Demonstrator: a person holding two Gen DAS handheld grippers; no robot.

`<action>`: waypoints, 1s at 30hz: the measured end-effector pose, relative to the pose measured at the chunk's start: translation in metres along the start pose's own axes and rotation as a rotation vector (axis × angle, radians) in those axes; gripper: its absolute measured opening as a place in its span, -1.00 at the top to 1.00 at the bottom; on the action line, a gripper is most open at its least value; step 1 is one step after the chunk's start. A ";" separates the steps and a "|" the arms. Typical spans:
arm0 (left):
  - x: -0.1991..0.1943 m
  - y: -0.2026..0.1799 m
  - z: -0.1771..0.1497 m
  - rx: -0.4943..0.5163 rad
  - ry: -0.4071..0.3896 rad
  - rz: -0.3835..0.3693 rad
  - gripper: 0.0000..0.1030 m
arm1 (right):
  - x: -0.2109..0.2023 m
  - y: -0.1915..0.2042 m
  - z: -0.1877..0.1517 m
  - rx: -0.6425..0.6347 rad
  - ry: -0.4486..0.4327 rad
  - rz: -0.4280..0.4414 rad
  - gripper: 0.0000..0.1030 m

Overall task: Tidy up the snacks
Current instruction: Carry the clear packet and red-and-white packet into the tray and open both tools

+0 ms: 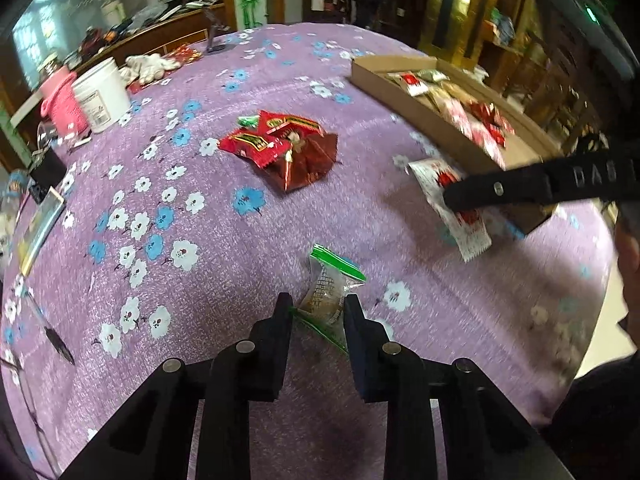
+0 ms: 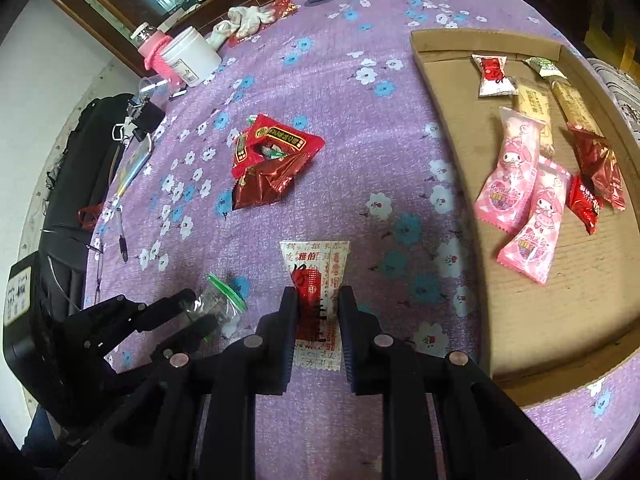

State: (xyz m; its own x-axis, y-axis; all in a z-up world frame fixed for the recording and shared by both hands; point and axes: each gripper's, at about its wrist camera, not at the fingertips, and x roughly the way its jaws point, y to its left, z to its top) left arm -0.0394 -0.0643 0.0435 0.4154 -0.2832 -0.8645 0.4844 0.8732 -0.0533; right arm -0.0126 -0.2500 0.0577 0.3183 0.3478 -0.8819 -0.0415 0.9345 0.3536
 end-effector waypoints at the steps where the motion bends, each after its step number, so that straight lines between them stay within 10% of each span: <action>1: -0.001 0.000 0.002 -0.009 -0.001 -0.004 0.49 | -0.002 -0.001 0.000 0.000 -0.005 0.008 0.63; 30: -0.001 -0.132 0.096 0.151 -0.049 -0.130 0.50 | -0.074 -0.125 -0.013 0.218 -0.148 0.008 0.63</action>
State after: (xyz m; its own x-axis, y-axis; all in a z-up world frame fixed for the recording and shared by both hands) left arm -0.0304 -0.2172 0.0996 0.3771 -0.4120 -0.8295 0.6449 0.7596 -0.0841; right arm -0.0428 -0.3916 0.0748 0.4544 0.3254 -0.8293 0.1557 0.8876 0.4336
